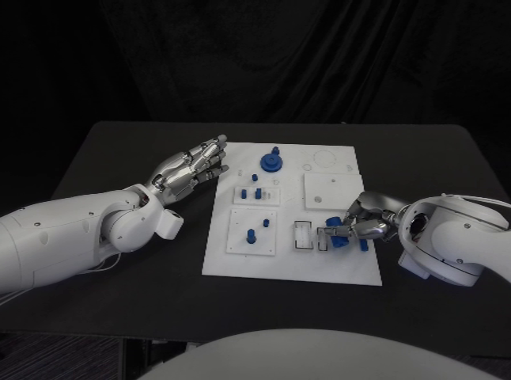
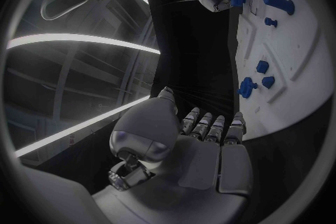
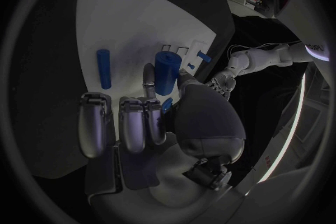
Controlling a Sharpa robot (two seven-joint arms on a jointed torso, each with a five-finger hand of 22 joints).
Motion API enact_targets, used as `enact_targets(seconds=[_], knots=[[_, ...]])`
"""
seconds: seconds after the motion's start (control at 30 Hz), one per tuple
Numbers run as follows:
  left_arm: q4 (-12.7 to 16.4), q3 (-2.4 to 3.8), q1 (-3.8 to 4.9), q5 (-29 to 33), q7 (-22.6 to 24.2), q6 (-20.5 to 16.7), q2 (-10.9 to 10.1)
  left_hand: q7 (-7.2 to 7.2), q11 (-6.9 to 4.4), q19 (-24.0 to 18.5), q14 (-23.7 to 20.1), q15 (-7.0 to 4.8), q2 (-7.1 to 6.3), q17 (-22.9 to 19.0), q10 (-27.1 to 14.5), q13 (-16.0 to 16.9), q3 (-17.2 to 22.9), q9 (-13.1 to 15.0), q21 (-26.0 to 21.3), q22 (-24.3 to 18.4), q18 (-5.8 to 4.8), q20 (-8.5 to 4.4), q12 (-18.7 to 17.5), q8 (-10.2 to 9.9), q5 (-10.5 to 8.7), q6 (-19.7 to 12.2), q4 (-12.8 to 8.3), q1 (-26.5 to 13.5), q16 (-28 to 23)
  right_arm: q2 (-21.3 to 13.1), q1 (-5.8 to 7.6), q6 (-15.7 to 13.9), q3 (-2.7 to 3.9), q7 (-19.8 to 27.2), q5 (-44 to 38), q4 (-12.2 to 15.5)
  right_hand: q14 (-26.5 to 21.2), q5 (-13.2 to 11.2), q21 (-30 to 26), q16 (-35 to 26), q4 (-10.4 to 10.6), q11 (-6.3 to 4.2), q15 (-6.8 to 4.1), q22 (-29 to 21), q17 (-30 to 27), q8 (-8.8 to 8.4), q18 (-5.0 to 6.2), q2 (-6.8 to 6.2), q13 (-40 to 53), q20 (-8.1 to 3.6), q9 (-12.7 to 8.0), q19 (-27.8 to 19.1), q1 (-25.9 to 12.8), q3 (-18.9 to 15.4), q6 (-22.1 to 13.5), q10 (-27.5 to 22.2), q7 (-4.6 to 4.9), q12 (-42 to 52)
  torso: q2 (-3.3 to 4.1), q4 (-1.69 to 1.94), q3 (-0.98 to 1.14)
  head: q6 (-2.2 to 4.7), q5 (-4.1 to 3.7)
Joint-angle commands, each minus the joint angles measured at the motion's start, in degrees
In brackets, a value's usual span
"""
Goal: Assemble the parts on the task board
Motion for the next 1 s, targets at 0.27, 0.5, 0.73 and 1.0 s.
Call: enact_targets(seconds=[0.27, 0.5, 0.73, 1.0], knots=[[-0.1, 0.05, -0.14, -0.1, 0.6, 0.9, 0.3, 0.49, 0.47, 0.1, -0.1, 0.42, 0.05, -0.1, -0.1, 0.1, 0.2, 0.1, 0.2, 0.0, 0.54, 0.26, 0.3, 0.4, 0.32, 0.0, -0.3, 0.7, -0.2, 0.9, 0.51, -3.1, 0.02, 1.4, 6.7, 0.2, 5.9, 0.1, -0.2, 0.3, -2.7, -0.10, -0.29, 13.4, 15.1, 0.07, -0.10, 1.22, 15.1, 0.20, -0.1, 3.6, 1.8, 2.4, 0.6, 6.2, -0.11, 0.3, 0.09, 0.10, -0.13, -0.01, -0.33], [-0.1, 0.05, -0.14, -0.1, 0.5, 0.9, 0.4, 0.49, 0.47, 0.1, -0.1, 0.42, 0.05, -0.1, -0.1, 0.1, 0.2, 0.1, 0.2, 0.0, 0.54, 0.26, 0.3, 0.4, 0.32, 0.0, -0.3, 0.7, -0.2, 2.8, 0.53, -2.2, 0.00, 1.3, 7.7, -1.4, 5.9, 0.1, -0.4, 0.3, -2.8, -0.09, -0.28, 13.4, 15.1, -0.10, -0.05, 1.35, 15.1, 0.19, -0.1, 3.5, 1.7, 2.4, 0.4, 6.2, -0.06, 0.3, 0.12, 0.11, -0.05, -0.01, -0.54], [0.0, 0.05, -0.14, -0.1, 0.5, 0.8, 0.3, 0.52, 0.47, 0.1, -0.1, 0.44, 0.05, -0.1, -0.1, 0.1, 0.2, 0.1, 0.2, 0.0, 0.54, 0.27, 0.3, 0.4, 0.42, 0.0, -0.4, 0.7, -0.2, 4.6, 0.31, -1.1, -0.01, 0.5, 7.9, -2.5, 5.9, 0.1, -1.3, 0.3, -2.8, 0.07, -0.15, 13.0, 15.1, -0.65, 0.19, 1.81, 15.1, 0.23, -0.3, 3.0, 0.9, 2.2, 0.0, 6.2, 0.18, 0.3, 0.12, 0.14, -0.07, -0.01, -0.60], [-0.1, 0.05, -0.14, -0.1, 0.5, 0.9, 0.4, 0.57, 0.46, 0.1, -0.1, 0.44, 0.04, -0.1, -0.1, 0.1, 0.2, 0.1, 0.2, 0.0, 0.54, 0.27, 0.3, 0.4, 0.47, 0.0, -0.4, 0.7, -0.2, 6.0, 0.13, 0.4, -0.02, -0.3, 7.9, -3.2, 5.8, 0.1, -1.9, 0.3, -2.6, 0.25, 0.10, 12.8, 15.0, -1.15, 0.34, 2.13, 15.1, 0.41, -0.5, 2.7, -0.1, 1.8, -0.4, 6.2, 0.40, 0.3, 0.18, 0.16, -0.13, -0.01, -0.61]])
